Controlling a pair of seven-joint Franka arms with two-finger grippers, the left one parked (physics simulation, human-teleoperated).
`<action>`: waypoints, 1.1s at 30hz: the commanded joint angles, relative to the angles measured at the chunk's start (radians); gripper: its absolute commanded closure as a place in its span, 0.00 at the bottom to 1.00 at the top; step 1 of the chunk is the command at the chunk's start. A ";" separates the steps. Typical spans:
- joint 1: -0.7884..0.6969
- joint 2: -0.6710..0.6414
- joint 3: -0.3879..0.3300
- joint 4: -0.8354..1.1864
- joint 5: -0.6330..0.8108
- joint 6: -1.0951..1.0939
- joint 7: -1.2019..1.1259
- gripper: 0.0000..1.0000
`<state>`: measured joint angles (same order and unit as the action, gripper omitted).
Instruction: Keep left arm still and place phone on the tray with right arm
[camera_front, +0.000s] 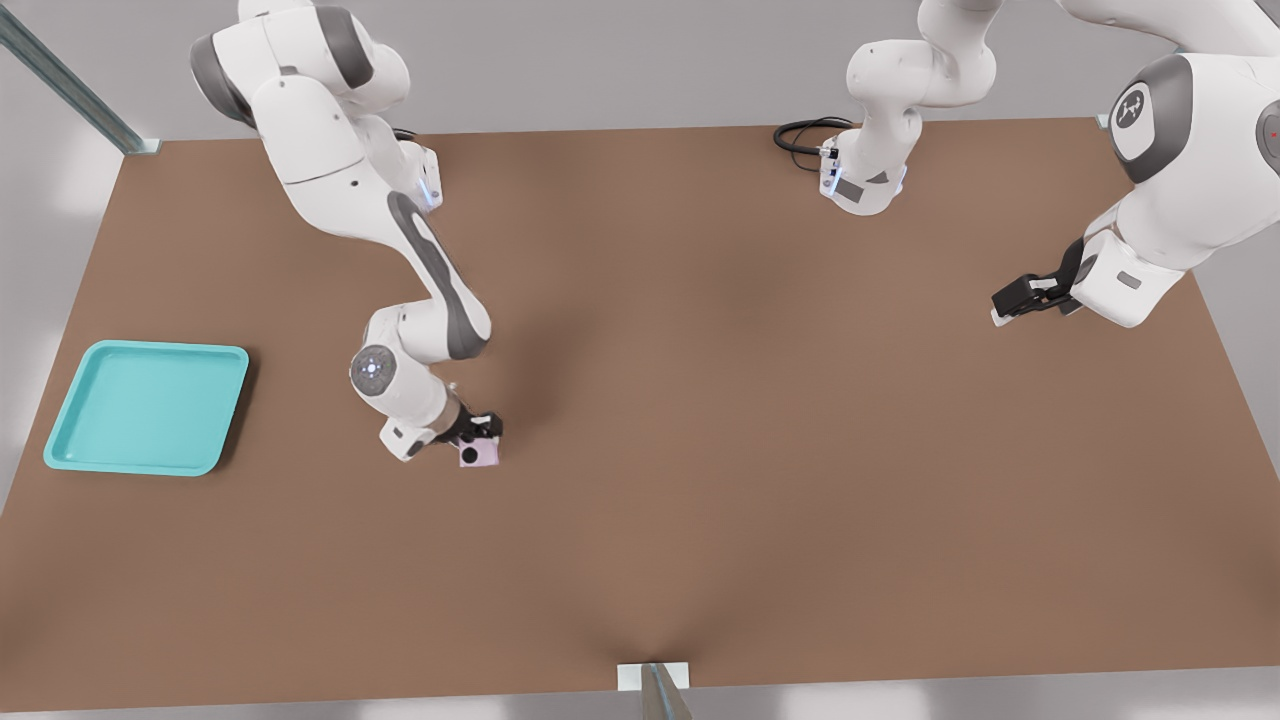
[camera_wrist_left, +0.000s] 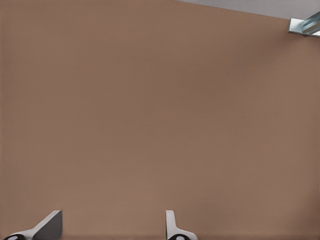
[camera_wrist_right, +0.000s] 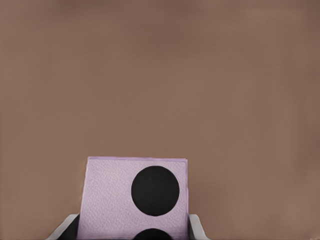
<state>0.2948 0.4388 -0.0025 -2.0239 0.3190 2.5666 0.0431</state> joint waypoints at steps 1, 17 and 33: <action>-0.089 -0.049 0.006 -0.002 -0.069 -0.084 -0.025 0.18; -0.927 -0.270 0.110 -0.137 -0.279 -0.209 -0.704 0.21; -0.390 -0.344 -0.047 0.408 -0.399 -0.864 -0.180 0.00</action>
<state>-0.1952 0.0889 -0.0352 -1.7016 -0.0105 2.1262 -0.4423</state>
